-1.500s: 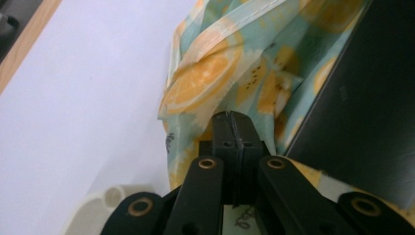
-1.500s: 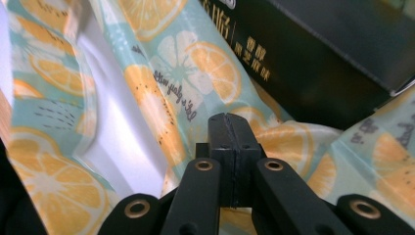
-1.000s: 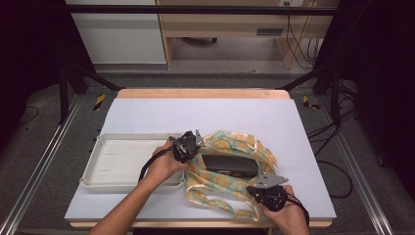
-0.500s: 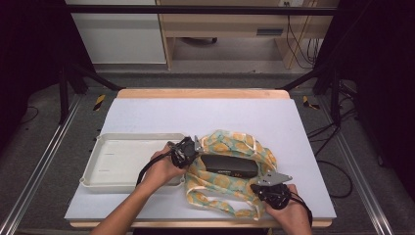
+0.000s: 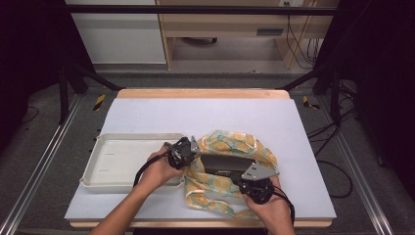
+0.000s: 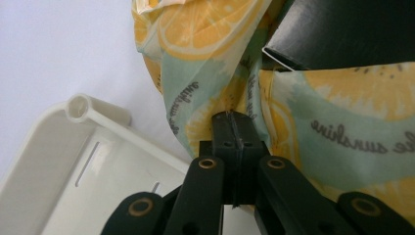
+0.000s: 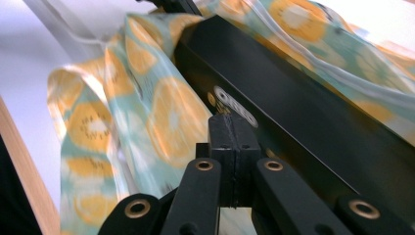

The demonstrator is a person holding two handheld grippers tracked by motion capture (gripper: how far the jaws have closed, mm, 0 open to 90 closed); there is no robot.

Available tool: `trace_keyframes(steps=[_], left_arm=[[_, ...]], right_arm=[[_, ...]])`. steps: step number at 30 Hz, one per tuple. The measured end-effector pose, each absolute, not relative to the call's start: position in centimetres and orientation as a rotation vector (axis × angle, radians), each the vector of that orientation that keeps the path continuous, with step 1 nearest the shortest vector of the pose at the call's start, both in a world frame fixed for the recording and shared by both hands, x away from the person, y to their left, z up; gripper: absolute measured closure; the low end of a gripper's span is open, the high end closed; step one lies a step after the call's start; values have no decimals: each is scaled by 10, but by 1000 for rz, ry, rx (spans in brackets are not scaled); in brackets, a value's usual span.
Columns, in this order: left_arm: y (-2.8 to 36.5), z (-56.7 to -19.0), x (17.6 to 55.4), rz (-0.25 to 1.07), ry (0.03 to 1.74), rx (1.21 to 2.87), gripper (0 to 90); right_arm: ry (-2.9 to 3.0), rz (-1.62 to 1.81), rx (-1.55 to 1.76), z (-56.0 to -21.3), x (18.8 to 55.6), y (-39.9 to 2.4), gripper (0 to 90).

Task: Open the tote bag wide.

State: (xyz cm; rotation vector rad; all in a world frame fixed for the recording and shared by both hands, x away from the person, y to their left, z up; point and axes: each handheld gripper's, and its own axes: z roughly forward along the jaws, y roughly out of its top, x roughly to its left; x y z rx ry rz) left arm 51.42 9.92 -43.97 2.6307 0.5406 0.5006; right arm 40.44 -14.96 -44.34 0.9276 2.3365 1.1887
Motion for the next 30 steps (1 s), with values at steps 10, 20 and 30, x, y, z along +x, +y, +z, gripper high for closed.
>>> trace_keyframes(steps=[10,20,30], left_arm=[[100,-437,517,545,547,2619,900],[99,-426,510,581,556,2508,900],[93,-384,471,502,425,2368,900]], right_arm=[[2514,1054,908,-473,404,-133,900],[2527,1041,920,-479,404,-134,900],[2529,1054,912,-479,402,-135,900]])
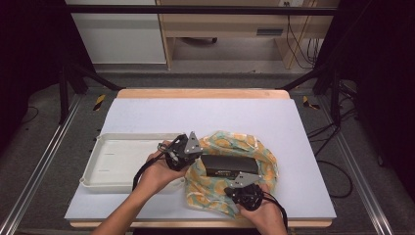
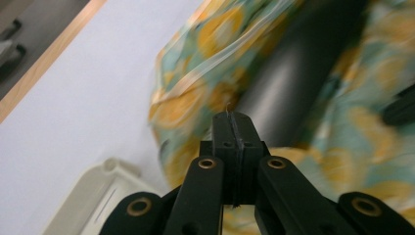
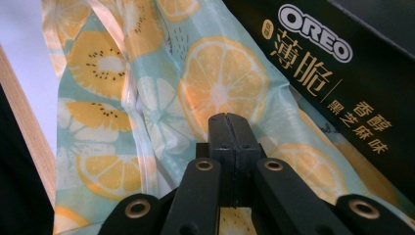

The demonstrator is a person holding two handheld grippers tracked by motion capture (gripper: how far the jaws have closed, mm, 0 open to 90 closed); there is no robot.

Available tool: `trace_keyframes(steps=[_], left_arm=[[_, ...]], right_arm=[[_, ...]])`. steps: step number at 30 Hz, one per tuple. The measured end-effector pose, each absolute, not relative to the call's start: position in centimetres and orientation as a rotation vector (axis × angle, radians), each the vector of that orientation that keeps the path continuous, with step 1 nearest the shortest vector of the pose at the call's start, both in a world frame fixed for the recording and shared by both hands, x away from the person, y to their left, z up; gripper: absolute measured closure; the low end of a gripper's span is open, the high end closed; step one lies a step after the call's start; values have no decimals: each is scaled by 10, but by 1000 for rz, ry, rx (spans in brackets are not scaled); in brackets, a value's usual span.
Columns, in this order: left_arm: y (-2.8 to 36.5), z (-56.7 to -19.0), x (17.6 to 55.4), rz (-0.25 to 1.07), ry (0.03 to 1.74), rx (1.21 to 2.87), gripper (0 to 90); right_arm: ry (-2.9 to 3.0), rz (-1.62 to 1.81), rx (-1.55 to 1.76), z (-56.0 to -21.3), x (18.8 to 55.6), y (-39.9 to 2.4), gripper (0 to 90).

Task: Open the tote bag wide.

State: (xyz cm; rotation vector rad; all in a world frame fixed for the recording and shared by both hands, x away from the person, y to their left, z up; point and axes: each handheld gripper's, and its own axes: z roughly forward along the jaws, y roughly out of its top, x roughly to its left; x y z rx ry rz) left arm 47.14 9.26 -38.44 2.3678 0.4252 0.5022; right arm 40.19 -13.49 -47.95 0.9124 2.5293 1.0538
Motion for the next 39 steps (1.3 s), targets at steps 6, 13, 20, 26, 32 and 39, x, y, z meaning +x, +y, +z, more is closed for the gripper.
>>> trace_keyframes(steps=[6,13,20,26,32,39], left_arm=[[84,-397,453,427,391,2349,900],[85,-427,443,388,422,2396,900],[94,-443,439,391,503,2431,900],[101,-455,439,378,573,2444,900],[100,-461,439,364,576,2452,900],[100,-463,438,364,572,2448,900]], right_arm=[[2532,1060,900,-480,401,-135,900],[2540,1058,893,-480,398,-136,900],[2544,1059,888,-480,397,-136,900],[2546,1068,887,-480,397,-137,900],[2499,1139,918,-470,397,-146,900],[2299,1193,961,-436,398,-189,900]])
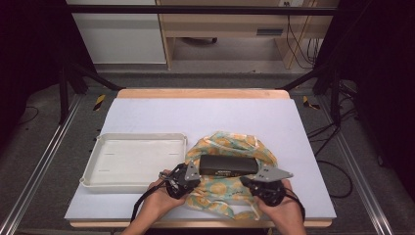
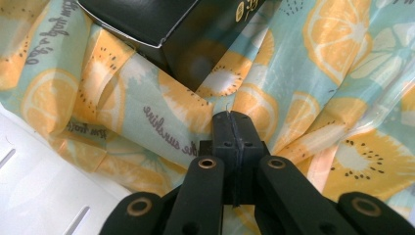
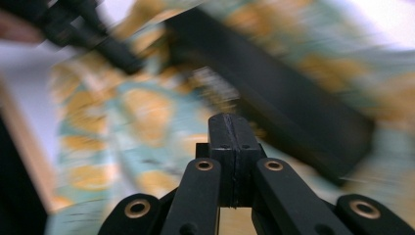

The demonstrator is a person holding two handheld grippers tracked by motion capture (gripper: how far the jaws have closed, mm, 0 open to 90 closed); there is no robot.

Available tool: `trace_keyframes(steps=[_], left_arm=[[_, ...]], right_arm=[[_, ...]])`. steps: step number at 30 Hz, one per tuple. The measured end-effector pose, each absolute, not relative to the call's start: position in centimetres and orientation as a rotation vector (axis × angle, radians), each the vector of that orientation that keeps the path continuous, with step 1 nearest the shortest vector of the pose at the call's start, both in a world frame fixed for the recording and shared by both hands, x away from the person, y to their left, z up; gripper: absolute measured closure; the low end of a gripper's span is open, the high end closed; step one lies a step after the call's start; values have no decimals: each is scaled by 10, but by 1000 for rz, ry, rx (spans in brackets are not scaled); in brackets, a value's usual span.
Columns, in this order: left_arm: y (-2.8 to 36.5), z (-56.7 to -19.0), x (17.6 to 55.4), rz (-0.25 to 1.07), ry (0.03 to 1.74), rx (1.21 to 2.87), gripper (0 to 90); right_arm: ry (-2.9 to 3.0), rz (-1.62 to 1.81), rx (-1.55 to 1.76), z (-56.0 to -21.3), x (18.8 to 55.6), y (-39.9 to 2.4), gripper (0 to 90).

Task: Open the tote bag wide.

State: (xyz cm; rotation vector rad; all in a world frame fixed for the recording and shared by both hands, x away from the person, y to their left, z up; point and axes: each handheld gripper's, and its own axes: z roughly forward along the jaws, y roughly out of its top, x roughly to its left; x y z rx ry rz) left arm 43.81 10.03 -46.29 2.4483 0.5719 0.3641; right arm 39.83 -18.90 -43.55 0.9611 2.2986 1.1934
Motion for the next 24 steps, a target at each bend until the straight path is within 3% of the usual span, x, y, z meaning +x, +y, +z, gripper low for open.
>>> trace_keyframes(steps=[10,24], left_arm=[[99,-464,437,365,560,2454,900],[97,-465,432,355,544,2469,900]], right_arm=[[2149,1152,1035,-424,440,-221,900],[2204,1002,1222,-463,481,-236,900]])
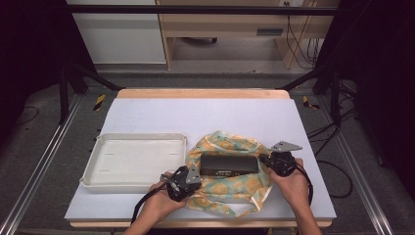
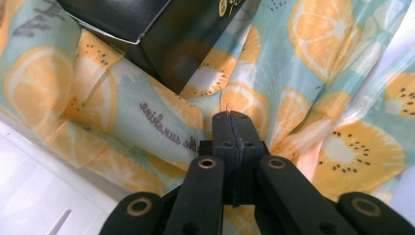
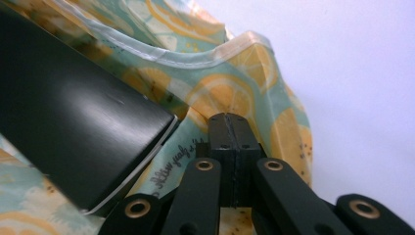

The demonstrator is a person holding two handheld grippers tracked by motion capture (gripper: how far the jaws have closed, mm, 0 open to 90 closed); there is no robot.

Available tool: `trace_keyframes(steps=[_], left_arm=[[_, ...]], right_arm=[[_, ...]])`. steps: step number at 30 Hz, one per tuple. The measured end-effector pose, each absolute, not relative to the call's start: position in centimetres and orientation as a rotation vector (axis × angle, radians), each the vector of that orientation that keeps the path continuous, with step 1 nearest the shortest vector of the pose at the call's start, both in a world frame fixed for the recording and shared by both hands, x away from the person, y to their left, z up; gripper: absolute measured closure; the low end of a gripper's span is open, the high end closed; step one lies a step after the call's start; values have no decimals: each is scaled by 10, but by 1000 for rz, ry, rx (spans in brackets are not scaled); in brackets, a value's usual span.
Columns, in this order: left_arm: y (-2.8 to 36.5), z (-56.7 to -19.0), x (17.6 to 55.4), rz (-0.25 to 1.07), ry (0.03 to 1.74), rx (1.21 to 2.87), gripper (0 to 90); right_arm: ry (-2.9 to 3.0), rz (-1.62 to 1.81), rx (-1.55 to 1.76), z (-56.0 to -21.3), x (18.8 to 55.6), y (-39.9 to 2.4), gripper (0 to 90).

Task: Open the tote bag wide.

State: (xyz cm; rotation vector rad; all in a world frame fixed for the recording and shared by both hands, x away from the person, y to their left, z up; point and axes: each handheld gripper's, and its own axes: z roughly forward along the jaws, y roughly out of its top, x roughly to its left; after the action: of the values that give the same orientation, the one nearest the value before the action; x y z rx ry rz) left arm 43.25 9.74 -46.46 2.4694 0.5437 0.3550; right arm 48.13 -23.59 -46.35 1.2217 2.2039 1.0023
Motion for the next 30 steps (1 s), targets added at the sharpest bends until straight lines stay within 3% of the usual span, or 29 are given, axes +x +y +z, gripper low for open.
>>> trace_keyframes(steps=[19,30], left_arm=[[99,-466,430,340,536,2471,900],[99,-465,429,334,522,2480,900]], right_arm=[[2214,912,1244,-480,498,-243,900],[2234,908,1191,-479,485,-244,900]])
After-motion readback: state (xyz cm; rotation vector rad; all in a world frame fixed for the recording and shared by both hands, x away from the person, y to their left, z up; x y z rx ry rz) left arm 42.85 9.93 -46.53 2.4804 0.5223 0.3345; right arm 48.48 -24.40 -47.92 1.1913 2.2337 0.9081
